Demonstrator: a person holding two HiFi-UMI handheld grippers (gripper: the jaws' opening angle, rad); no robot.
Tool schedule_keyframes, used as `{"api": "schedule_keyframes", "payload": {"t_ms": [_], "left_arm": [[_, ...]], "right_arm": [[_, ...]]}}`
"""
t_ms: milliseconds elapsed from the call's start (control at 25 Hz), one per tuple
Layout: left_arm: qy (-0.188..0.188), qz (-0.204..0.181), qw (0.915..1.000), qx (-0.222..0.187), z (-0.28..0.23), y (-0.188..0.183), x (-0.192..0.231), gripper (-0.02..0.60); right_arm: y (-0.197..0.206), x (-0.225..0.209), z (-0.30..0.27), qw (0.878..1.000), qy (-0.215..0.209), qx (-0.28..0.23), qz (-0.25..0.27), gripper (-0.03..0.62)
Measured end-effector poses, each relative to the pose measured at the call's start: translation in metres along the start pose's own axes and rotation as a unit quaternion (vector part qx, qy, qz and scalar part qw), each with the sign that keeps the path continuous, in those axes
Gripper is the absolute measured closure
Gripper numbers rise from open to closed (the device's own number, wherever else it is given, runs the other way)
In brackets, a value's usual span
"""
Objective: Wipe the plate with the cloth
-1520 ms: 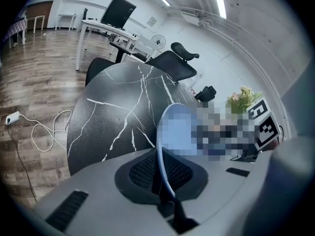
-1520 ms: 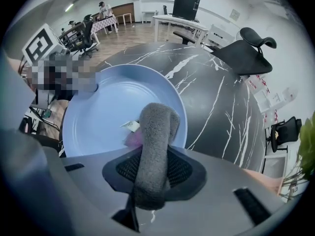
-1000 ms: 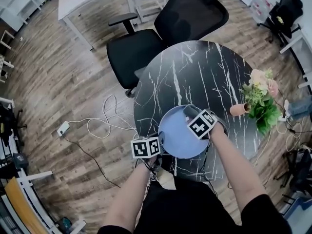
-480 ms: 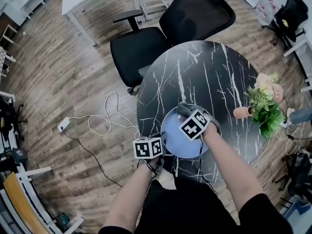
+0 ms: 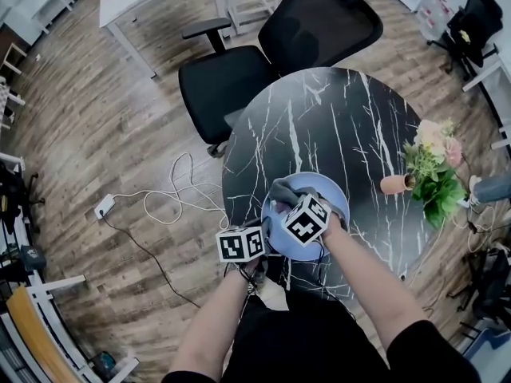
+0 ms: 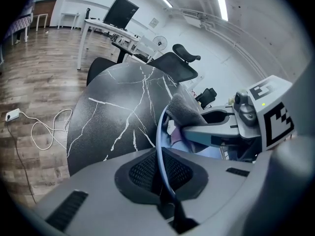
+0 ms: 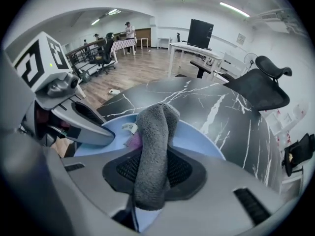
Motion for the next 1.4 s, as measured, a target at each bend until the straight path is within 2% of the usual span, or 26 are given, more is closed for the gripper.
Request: {"api": "schedule_keyframes", "payload": {"t_ms": [120,240,360,520,640,760,920,1120,1400], "left_arm": [[-0.002,-0.004,1.0000,-0.001,0.000,0.000,0.000,0.546],[-0.004,-0.004,1.0000,-0.004,0.001,0.000,-0.001,0.548],[-0.007,-0.002,1.0000,-0.005,0.000,0.000,-0.001,0.546],[-0.009,0.001,0.9999,-0.007,0.000,0.000,-0.002,0.546],[-0.009,0.007,0.9999,-0.010,-0.001,0.001,-0.002,0.546],[-0.008,0.008,0.9999,-0.012,-0.001,0.001,-0.002,0.546],[-0.007,0.010,0.9998,-0.013,-0.001,0.002,-0.002,0.547],[-0.011,0.009,0.9998,-0.016,0.001,0.001,-0.004,0.548],[-0.020,0.010,0.9996,-0.018,0.001,0.001,-0.005,0.548]], "right_arm": [[0.003,0.007,0.004,0.998,-0.029,-0.038,-0.042,0.477],[0.011,0.011,0.004,0.989,-0.060,-0.086,-0.102,0.477],[0.018,0.020,0.009,0.979,-0.096,-0.095,-0.154,0.477],[0.020,0.037,0.010,0.965,-0.144,-0.096,-0.195,0.477],[0.025,0.044,0.004,0.958,-0.161,-0.092,-0.219,0.477],[0.027,0.043,0.000,0.958,-0.158,-0.092,-0.219,0.477],[0.025,0.039,0.001,0.967,-0.133,-0.078,-0.201,0.477],[0.035,0.022,0.003,0.975,-0.091,-0.061,-0.194,0.479],[0.055,-0.016,0.011,0.978,-0.024,-0.039,-0.202,0.479]]}}
Point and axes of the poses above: the fingertips, and each gripper's own axes: z backward along the fingers, x to its left, y out of its underside, the point moved 6 cm from there along z, backward along the fingers, and after that the axes turned 7 degrees about x, right-handed, at the moved point
